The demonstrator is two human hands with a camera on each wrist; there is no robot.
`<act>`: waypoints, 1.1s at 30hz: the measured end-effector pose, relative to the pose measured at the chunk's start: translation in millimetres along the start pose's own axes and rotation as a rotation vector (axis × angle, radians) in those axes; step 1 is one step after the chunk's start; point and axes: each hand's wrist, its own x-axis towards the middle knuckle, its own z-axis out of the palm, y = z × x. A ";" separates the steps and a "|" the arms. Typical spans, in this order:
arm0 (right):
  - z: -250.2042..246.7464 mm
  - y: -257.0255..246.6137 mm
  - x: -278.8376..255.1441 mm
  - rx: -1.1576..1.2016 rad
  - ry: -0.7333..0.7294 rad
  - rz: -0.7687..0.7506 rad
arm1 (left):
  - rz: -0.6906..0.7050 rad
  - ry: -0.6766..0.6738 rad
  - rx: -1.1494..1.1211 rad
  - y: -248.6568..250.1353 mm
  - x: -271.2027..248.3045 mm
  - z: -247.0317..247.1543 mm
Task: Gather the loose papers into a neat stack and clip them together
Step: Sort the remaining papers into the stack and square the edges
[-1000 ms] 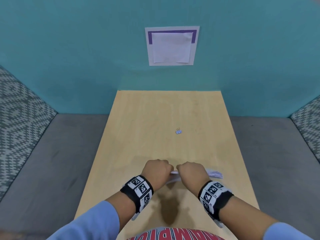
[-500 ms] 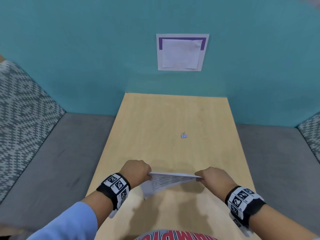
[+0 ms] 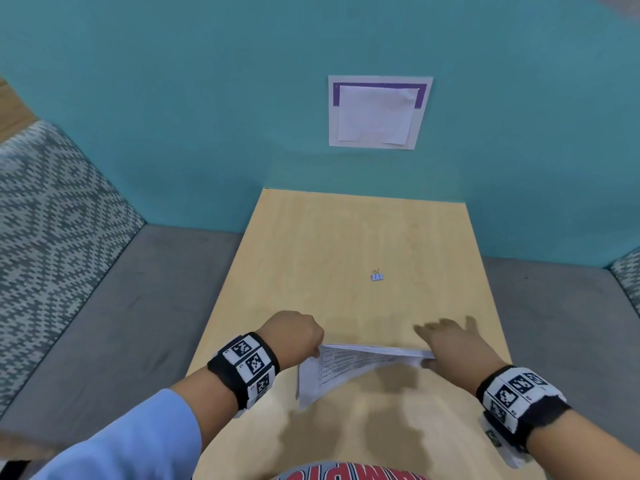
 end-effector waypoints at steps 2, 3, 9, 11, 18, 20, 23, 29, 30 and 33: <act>-22.1 -38.9 -3.2 0.159 0.103 -0.119 | 0.028 0.025 0.086 9.3 -2.5 -14.5; -33.1 -62.7 -5.7 0.223 0.135 -0.166 | 0.038 0.041 0.126 15.0 -3.4 -21.9; -42.3 -112.1 3.3 0.297 0.123 -0.130 | -0.002 0.204 0.126 24.7 -11.8 -42.5; -39.4 -96.4 1.9 0.355 0.144 -0.136 | -0.054 0.315 -0.084 7.0 -16.2 -32.3; -62.5 -32.4 -25.5 0.870 0.236 -0.245 | -0.008 0.405 -1.137 -39.8 -30.5 30.4; -68.2 -23.8 -30.2 1.038 0.274 -0.231 | -0.014 0.457 -1.201 -43.4 -29.0 28.0; -74.3 -19.8 -35.1 1.274 0.302 -0.188 | 0.048 0.360 -1.496 -43.3 -30.3 14.3; -81.7 -28.7 -44.2 1.558 0.346 -0.175 | 0.110 0.446 -1.692 -8.5 -32.9 -21.7; -83.2 -28.5 -44.3 1.585 0.382 -0.171 | 0.072 0.537 -1.688 -5.2 -32.8 -26.6; -84.9 -24.9 -42.9 1.655 0.438 -0.131 | 0.085 0.633 -1.759 -3.9 -30.2 -36.8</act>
